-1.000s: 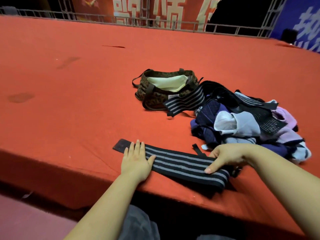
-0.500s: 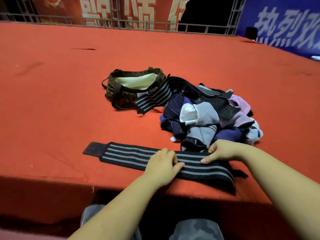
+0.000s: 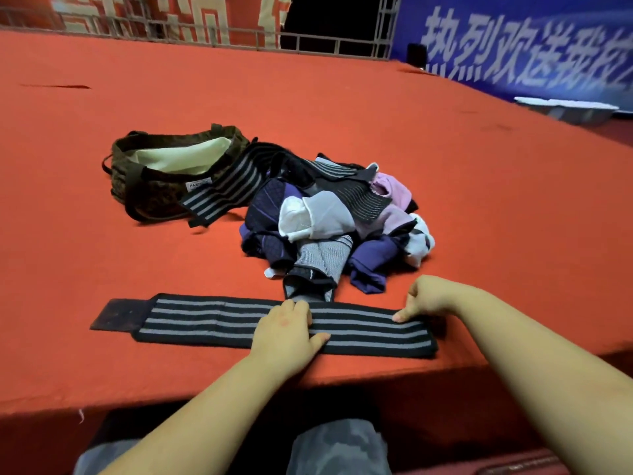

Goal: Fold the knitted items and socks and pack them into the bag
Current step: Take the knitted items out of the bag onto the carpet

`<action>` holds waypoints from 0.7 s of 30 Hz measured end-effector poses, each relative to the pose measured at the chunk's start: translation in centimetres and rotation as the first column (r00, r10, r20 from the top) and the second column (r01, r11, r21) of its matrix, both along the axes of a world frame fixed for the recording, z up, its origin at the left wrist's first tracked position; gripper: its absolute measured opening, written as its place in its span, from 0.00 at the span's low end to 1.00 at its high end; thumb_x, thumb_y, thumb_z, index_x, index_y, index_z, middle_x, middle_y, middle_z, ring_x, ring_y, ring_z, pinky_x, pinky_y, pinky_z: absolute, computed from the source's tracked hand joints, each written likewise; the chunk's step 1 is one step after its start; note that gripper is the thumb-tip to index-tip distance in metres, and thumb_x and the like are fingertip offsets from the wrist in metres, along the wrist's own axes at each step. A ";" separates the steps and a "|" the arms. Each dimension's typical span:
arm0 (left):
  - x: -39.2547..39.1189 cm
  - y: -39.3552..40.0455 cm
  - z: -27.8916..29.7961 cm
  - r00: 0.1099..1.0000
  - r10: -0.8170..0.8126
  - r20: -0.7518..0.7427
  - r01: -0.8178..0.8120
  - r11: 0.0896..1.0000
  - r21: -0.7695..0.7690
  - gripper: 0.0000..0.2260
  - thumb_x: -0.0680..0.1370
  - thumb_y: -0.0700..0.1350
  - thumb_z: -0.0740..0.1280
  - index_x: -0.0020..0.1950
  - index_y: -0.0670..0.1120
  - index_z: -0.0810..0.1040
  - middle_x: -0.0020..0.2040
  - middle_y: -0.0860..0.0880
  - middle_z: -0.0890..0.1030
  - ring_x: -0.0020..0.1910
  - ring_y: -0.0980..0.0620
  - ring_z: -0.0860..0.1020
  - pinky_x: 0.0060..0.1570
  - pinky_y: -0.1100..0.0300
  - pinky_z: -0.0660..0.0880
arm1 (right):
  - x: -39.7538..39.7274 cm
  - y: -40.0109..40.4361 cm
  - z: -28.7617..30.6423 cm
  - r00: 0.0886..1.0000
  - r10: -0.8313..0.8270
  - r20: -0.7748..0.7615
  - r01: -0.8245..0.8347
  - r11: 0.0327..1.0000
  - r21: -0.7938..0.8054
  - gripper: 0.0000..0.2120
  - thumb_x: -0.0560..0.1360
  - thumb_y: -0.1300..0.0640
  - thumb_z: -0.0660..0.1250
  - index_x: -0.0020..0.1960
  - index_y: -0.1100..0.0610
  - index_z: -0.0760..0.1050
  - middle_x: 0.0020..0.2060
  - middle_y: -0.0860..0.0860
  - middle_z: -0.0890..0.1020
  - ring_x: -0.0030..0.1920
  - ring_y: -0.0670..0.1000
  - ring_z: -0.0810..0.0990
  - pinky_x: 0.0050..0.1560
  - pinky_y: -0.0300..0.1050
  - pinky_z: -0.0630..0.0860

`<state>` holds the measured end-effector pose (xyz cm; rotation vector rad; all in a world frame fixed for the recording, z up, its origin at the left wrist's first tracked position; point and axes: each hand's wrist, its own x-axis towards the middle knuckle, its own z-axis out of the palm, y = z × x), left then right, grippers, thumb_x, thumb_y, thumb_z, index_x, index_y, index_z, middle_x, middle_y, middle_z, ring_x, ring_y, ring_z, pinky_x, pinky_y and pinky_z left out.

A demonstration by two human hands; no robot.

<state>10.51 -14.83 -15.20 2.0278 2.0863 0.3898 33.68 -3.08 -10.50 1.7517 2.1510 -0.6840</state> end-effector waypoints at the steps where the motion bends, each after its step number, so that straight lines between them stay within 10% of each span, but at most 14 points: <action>1: -0.1 0.1 0.1 0.999 0.013 0.031 -0.013 1.000 -0.009 0.15 0.75 0.60 0.64 0.50 0.50 0.69 0.54 0.50 0.74 0.57 0.49 0.72 0.55 0.56 0.67 | -0.2 -0.1 0.2 1.000 -0.014 -0.025 0.014 1.000 0.002 0.17 0.64 0.47 0.78 0.31 0.54 0.72 0.29 0.48 0.75 0.29 0.46 0.70 0.29 0.37 0.67; 11: -3.7 3.4 3.4 0.911 0.219 0.349 -0.212 0.975 -0.059 0.08 0.75 0.53 0.66 0.42 0.51 0.73 0.45 0.52 0.79 0.48 0.49 0.77 0.48 0.56 0.72 | -8.4 -1.0 2.9 0.838 0.159 -0.522 -0.055 0.977 0.208 0.09 0.68 0.55 0.75 0.37 0.53 0.75 0.31 0.47 0.80 0.29 0.44 0.74 0.33 0.37 0.73; 21: -9.1 8.9 6.9 0.815 0.282 0.507 -0.324 0.946 -0.007 0.07 0.75 0.51 0.68 0.40 0.50 0.74 0.41 0.52 0.81 0.47 0.49 0.79 0.50 0.55 0.74 | -16.8 2.3 7.7 0.750 0.332 -0.572 -0.166 0.932 0.323 0.08 0.70 0.55 0.73 0.37 0.52 0.75 0.32 0.44 0.79 0.30 0.39 0.74 0.36 0.34 0.71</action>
